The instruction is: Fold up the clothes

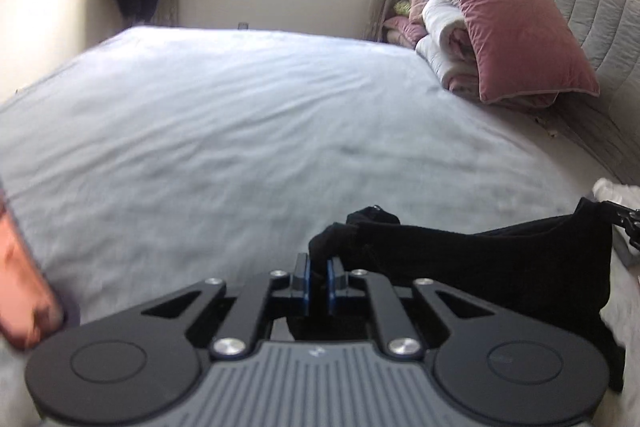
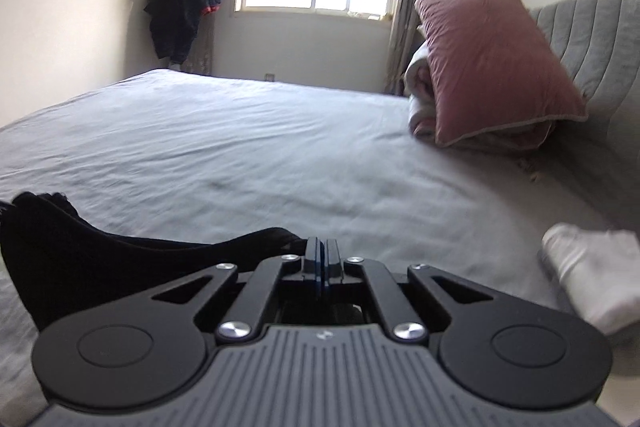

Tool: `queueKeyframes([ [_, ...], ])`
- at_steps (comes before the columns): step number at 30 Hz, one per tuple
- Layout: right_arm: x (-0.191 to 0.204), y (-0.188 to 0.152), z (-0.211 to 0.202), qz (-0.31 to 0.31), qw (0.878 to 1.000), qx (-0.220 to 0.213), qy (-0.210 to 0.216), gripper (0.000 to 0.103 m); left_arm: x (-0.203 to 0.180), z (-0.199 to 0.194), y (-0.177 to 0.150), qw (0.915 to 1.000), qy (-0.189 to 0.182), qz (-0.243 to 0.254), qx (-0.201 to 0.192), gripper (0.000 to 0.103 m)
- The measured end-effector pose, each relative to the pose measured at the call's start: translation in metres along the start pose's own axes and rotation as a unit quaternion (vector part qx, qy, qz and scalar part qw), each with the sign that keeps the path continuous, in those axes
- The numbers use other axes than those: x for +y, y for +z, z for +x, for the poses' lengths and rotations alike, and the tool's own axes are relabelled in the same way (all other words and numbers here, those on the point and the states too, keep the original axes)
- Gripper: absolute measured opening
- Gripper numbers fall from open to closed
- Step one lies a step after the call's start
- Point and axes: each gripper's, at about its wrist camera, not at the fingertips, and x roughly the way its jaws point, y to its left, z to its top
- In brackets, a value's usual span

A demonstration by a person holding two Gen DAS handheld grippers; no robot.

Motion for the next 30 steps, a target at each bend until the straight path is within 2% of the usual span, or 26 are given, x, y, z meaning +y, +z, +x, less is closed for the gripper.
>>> queueKeyframes([
  [8, -0.005, 0.027, 0.082, -0.034, 0.998, -0.019, -0.054, 0.001, -0.031, 0.071, 0.065, 0.9953, 0.068, 0.059, -0.036, 0.008],
  [15, -0.014, 0.027, 0.149, -0.052, 0.996, -0.010, -0.069, 0.001, -0.052, 0.154, 0.095, 0.9923, 0.097, 0.070, -0.031, 0.008],
  [18, -0.021, 0.018, 0.175, -0.049, 0.997, 0.004, -0.067, 0.001, -0.056, 0.187, 0.095, 0.9921, 0.105, 0.065, -0.019, 0.008],
  [23, -0.027, -0.001, 0.208, -0.043, 0.997, 0.034, -0.053, 0.001, -0.065, 0.232, 0.078, 0.9897, 0.121, 0.076, 0.000, 0.008],
  [27, -0.026, -0.016, 0.222, -0.042, 0.997, 0.057, -0.043, 0.001, -0.067, 0.256, 0.063, 0.9894, 0.126, 0.070, 0.021, 0.008],
  [30, -0.029, -0.023, 0.231, -0.032, 0.996, 0.079, -0.027, 0.001, -0.067, 0.261, 0.056, 0.9890, 0.132, 0.064, 0.018, 0.009],
])
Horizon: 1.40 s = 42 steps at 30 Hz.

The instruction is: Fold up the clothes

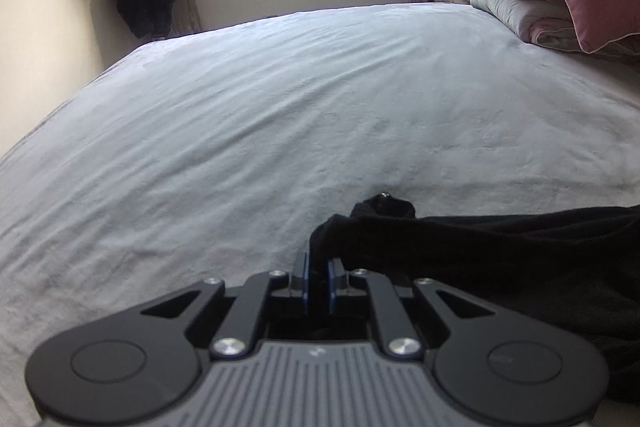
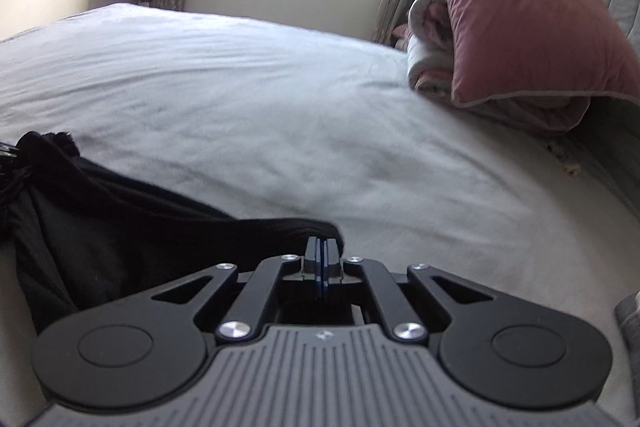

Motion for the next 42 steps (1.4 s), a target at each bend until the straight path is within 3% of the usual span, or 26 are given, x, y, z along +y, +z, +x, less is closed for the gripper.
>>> queueKeyframes([
  [2, -0.002, -0.002, -0.001, 0.010, 1.000, 0.004, 0.009, 0.003, -0.001, -0.003, 0.000, 1.0000, -0.002, 0.000, -0.005, 0.011],
  [3, -0.003, 0.000, -0.006, 0.016, 1.000, 0.001, 0.012, 0.010, 0.000, -0.007, 0.001, 1.0000, -0.006, -0.001, -0.005, 0.017],
  [6, -0.010, 0.003, -0.025, 0.038, 0.999, -0.004, 0.024, 0.016, 0.005, -0.023, 0.002, 0.9994, -0.027, -0.022, 0.007, 0.048],
  [7, -0.012, 0.004, -0.033, 0.047, 0.998, -0.004, 0.028, 0.018, 0.008, -0.031, 0.001, 0.9987, -0.034, -0.034, 0.016, 0.053],
  [9, -0.018, 0.004, -0.050, 0.074, 0.997, 0.001, 0.036, 0.039, 0.012, -0.045, -0.003, 0.9961, -0.051, -0.059, 0.041, 0.059],
  [13, -0.029, -0.002, -0.086, 0.125, 0.990, 0.015, 0.059, 0.041, 0.018, -0.074, -0.018, 0.9862, -0.083, -0.103, 0.100, 0.061],
  [16, -0.034, -0.011, -0.113, 0.150, 0.986, 0.031, 0.072, 0.041, 0.019, -0.101, -0.031, 0.9800, -0.104, -0.121, 0.119, 0.062],
  [21, -0.042, -0.029, -0.152, 0.196, 0.975, 0.049, 0.086, 0.041, 0.019, -0.146, -0.050, 0.9770, -0.128, -0.121, 0.120, 0.067],
  [26, -0.039, -0.053, -0.174, 0.232, 0.965, 0.074, 0.096, 0.045, 0.022, -0.186, -0.075, 0.9681, -0.182, -0.123, 0.121, 0.083],
  [29, -0.040, -0.071, -0.181, 0.270, 0.952, 0.094, 0.110, 0.047, 0.023, -0.203, -0.096, 0.9583, -0.220, -0.131, 0.128, 0.089],
  [32, -0.042, -0.087, -0.184, 0.299, 0.942, 0.099, 0.117, 0.058, 0.023, -0.212, -0.121, 0.9543, -0.241, -0.131, 0.119, 0.092],
  [34, -0.043, -0.095, -0.181, 0.315, 0.934, 0.111, 0.128, 0.059, 0.024, -0.214, -0.141, 0.9558, -0.241, -0.136, 0.099, 0.092],
  [37, -0.047, -0.100, -0.171, 0.359, 0.911, 0.137, 0.146, 0.059, 0.025, -0.206, -0.153, 0.9590, -0.210, -0.140, 0.129, 0.091],
  [42, -0.053, -0.106, -0.161, 0.427, 0.882, 0.120, 0.159, 0.060, 0.031, -0.203, -0.150, 0.9594, -0.213, -0.136, 0.126, 0.091],
])
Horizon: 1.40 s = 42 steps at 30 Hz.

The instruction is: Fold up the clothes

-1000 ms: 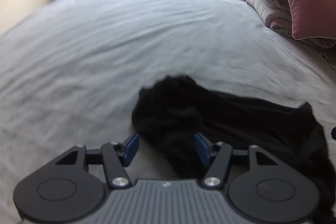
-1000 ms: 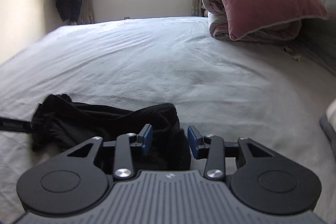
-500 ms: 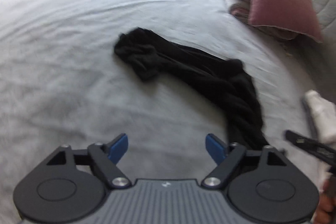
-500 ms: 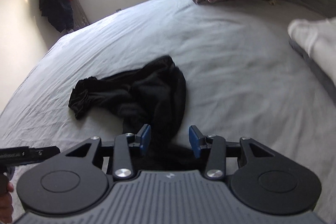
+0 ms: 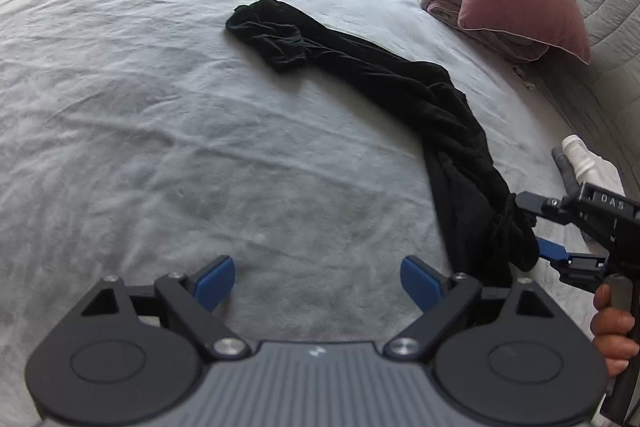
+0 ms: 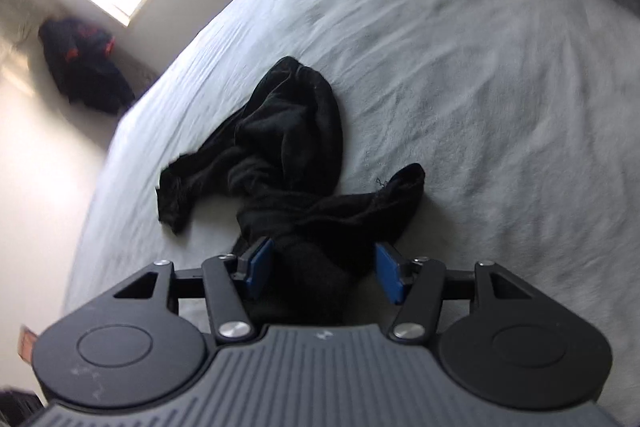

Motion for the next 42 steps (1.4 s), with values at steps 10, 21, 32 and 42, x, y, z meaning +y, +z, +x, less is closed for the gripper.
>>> queueKeyframes([
  [10, 0.013, -0.001, 0.017, -0.022, 0.998, -0.051, -0.036, 0.043, 0.000, 0.005, 0.003, 0.9999, 0.005, 0.002, 0.013, 0.091],
  [21, 0.068, -0.022, -0.004, -0.190, 0.976, -0.098, 0.043, 0.008, 0.036, -0.011, 0.017, 0.9972, -0.031, -0.066, -0.013, 0.055],
  [32, 0.111, -0.076, 0.002, -0.326, 0.928, 0.013, 0.182, 0.007, 0.045, -0.019, 0.028, 0.9793, -0.152, -0.128, -0.038, 0.071],
  [42, 0.125, -0.131, 0.000, -0.437, 0.856, 0.167, 0.221, 0.007, 0.030, 0.003, 0.026, 0.9833, -0.147, -0.107, -0.005, 0.072],
])
